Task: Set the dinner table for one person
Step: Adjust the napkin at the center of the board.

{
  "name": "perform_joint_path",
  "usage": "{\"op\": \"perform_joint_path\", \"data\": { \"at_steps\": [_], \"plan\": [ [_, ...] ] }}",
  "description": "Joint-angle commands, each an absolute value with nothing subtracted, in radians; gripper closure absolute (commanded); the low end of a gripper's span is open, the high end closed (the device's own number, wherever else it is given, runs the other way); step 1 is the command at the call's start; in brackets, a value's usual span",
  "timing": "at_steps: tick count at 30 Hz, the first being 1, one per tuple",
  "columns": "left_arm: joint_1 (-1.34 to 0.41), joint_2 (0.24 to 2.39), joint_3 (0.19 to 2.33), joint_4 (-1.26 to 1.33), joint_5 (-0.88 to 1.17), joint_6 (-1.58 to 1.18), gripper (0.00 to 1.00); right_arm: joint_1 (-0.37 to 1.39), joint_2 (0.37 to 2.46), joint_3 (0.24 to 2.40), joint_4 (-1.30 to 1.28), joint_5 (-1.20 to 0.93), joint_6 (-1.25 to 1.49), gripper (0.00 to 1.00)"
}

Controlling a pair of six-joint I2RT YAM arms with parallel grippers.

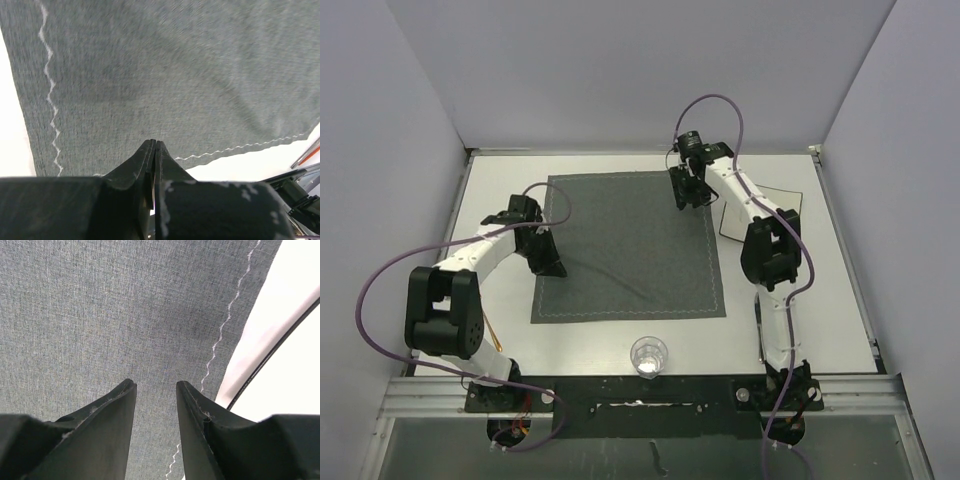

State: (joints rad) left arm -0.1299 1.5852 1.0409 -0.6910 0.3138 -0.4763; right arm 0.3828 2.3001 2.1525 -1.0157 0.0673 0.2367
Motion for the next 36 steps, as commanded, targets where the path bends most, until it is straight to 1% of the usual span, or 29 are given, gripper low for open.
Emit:
{"op": "perform_joint_path", "data": {
  "at_steps": [1,5,10,13,15,24,32,33,36],
  "plan": [
    [-0.135,1.594,1.005,-0.734,0.27,-0.512,1.0,0.383,2.247,2.176,-1.007,0.093,0.247,0.62],
    [-0.137,1.594,0.978,-0.753,0.256,-0.523,1.0,0.39,2.225,2.163,-1.004,0.084,0.253,0.68],
    [-0.142,1.662,0.975,-0.791,0.233,-0.529,1.0,0.4,2.206,2.163,-1.015,0.073,0.257,0.85],
    [-0.145,1.701,0.965,-0.787,0.227,-0.54,1.0,0.402,2.175,2.112,-1.004,0.075,0.259,0.93],
    [-0.146,1.72,0.961,-0.783,0.228,-0.549,1.0,0.403,2.154,2.085,-0.99,0.077,0.261,0.96],
    [-0.15,1.762,0.939,-0.786,0.217,-0.566,1.0,0.377,2.096,2.026,-0.974,0.108,0.255,0.96],
    [-0.15,1.76,0.936,-0.805,0.207,-0.566,1.0,0.368,2.086,2.007,-0.974,0.11,0.25,0.96],
    [-0.15,1.758,0.938,-0.808,0.205,-0.567,1.0,0.368,2.085,2.004,-0.974,0.105,0.25,0.95],
    [-0.15,1.754,0.949,-0.813,0.196,-0.567,1.0,0.368,2.076,1.985,-0.975,0.081,0.251,0.83]
  ]
}}
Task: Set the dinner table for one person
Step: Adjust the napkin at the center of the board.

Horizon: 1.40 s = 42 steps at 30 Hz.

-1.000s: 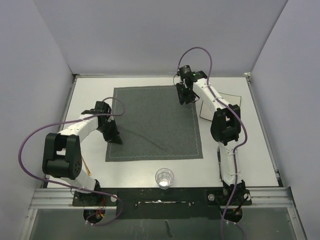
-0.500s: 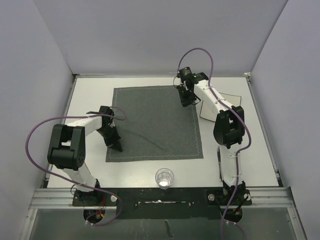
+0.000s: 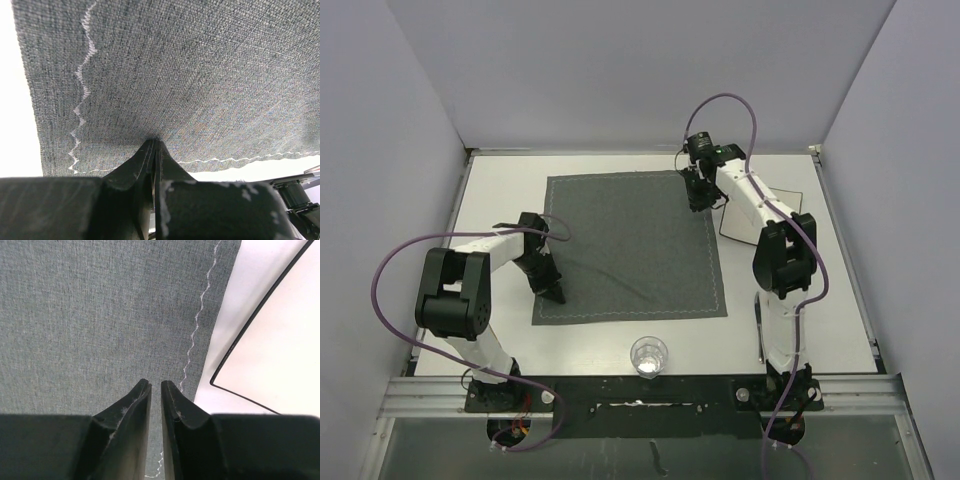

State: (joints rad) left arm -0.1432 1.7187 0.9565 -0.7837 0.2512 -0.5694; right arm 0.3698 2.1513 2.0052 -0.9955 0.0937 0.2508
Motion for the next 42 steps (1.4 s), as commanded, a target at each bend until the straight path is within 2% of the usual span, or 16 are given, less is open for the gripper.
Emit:
{"op": "perform_joint_path", "data": {
  "at_steps": [1,3,4,12,25,31,42],
  "plan": [
    [-0.15,1.749,0.954,-0.812,0.195,-0.57,1.0,0.371,2.069,1.973,-0.972,0.075,0.252,0.82],
    [-0.157,1.723,0.967,-0.804,0.198,-0.572,1.0,0.375,2.046,1.938,-0.957,0.067,0.255,0.99],
    [-0.168,1.705,0.979,-0.81,0.187,-0.576,1.0,0.377,2.032,1.916,-0.947,0.065,0.256,1.0],
    [-0.333,1.641,1.119,-0.914,0.044,-0.595,1.0,0.389,2.019,1.835,-0.922,0.046,0.252,1.0],
    [-0.625,1.866,1.179,-0.888,0.0,-0.676,1.0,0.458,2.015,1.683,-0.881,0.084,0.269,1.0],
    [-0.656,1.908,1.197,-0.896,-0.016,-0.691,1.0,0.464,2.0,1.613,-0.867,0.104,0.278,1.0],
    [-0.642,1.907,1.109,-0.941,-0.053,-0.728,1.0,0.463,2.02,1.529,-0.877,0.142,0.298,1.0]
  ]
}}
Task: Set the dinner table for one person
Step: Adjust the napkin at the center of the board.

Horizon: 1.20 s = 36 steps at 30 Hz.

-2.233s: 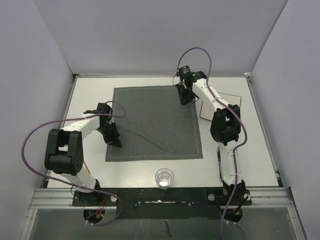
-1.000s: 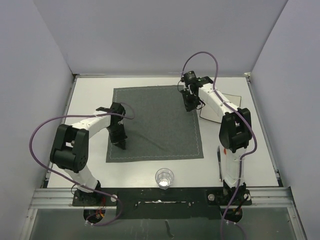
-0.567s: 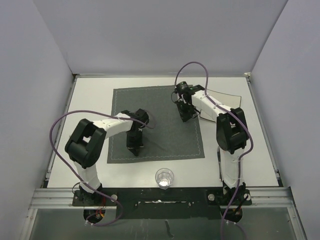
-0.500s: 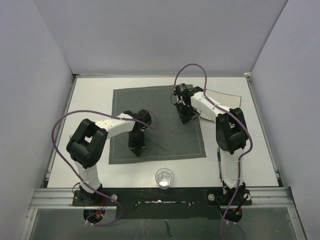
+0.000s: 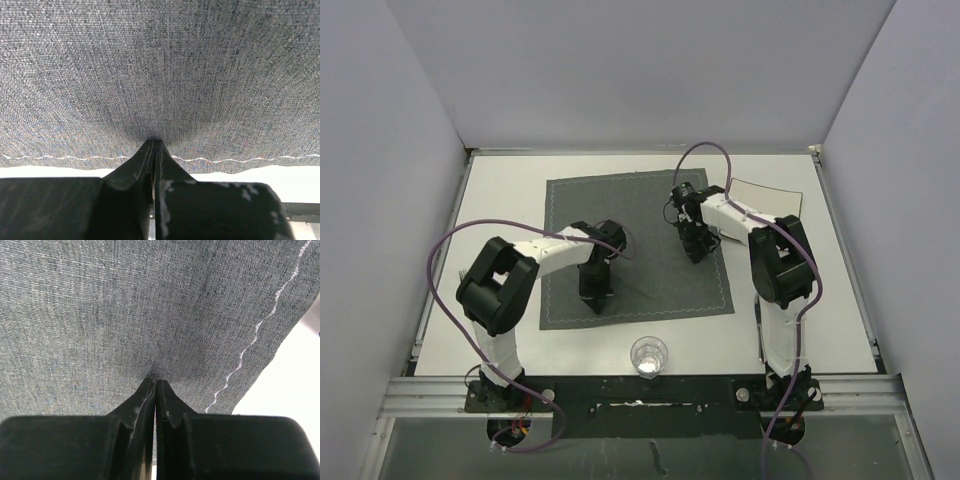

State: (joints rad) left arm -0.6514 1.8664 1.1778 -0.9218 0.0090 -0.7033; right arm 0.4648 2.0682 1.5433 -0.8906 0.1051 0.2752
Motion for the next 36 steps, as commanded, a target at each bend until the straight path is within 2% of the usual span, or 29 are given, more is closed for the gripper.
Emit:
{"op": "perform_joint_path", "data": {
  "at_steps": [1,23,36],
  "plan": [
    [-0.639,1.904,1.101,-0.942,-0.054,-0.73,1.0,0.464,2.024,1.523,-0.878,0.142,0.302,1.0],
    [-0.532,1.895,1.046,-0.932,-0.03,-0.701,1.0,0.517,1.97,1.355,-0.859,0.103,0.373,1.0],
    [-0.535,1.883,1.054,-0.926,-0.025,-0.702,1.0,0.539,1.961,1.38,-0.871,0.113,0.382,1.0]
  ]
}}
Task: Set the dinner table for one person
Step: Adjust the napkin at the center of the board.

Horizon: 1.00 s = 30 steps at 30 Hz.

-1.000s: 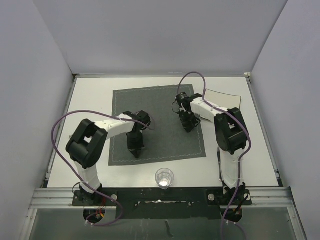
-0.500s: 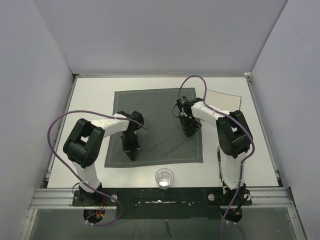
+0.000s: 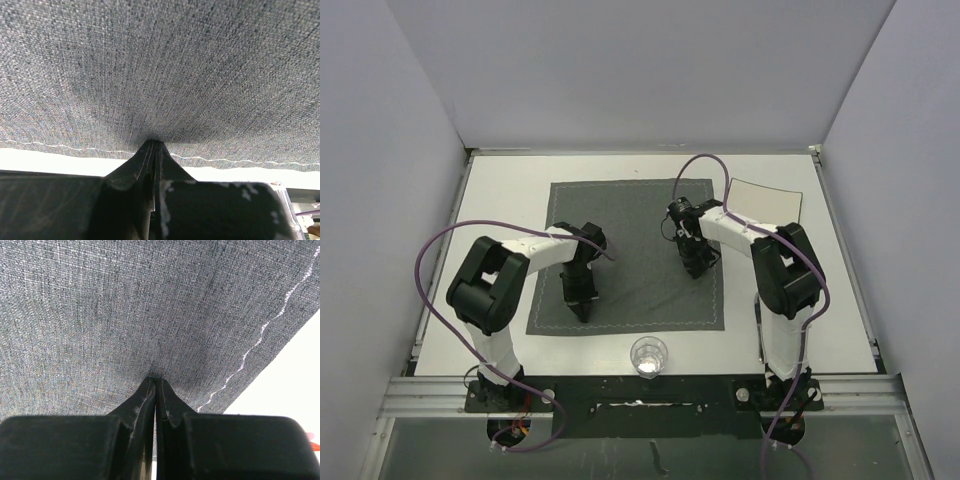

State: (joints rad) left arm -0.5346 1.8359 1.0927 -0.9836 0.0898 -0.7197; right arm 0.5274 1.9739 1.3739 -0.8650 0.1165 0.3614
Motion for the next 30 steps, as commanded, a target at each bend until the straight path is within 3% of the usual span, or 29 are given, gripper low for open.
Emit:
{"op": "perform_joint_path", "data": {
  "at_steps": [1,20,25,26,27,28,30],
  "plan": [
    [-0.537,1.885,1.058,-0.925,-0.023,-0.7,1.0,0.54,1.96,1.382,-0.87,0.11,0.381,1.0],
    [-0.604,1.913,1.192,-0.965,-0.027,-0.704,1.0,0.568,1.917,1.427,-0.87,0.09,0.367,0.99],
    [-0.617,1.846,1.233,-1.005,-0.053,-0.706,0.91,0.568,1.895,1.503,-0.911,0.109,0.351,0.7],
    [-0.619,1.832,1.243,-1.014,-0.056,-0.706,0.89,0.569,1.893,1.527,-0.922,0.115,0.349,0.58],
    [-0.621,1.815,1.252,-1.023,-0.06,-0.707,0.86,0.569,1.891,1.544,-0.933,0.127,0.348,0.35],
    [-0.624,1.798,1.261,-1.032,-0.064,-0.708,0.83,0.569,1.889,1.561,-0.939,0.133,0.344,0.04],
    [-0.627,1.755,1.279,-1.047,-0.069,-0.713,0.79,0.566,1.885,1.594,-0.947,0.149,0.331,0.02]
  ]
}}
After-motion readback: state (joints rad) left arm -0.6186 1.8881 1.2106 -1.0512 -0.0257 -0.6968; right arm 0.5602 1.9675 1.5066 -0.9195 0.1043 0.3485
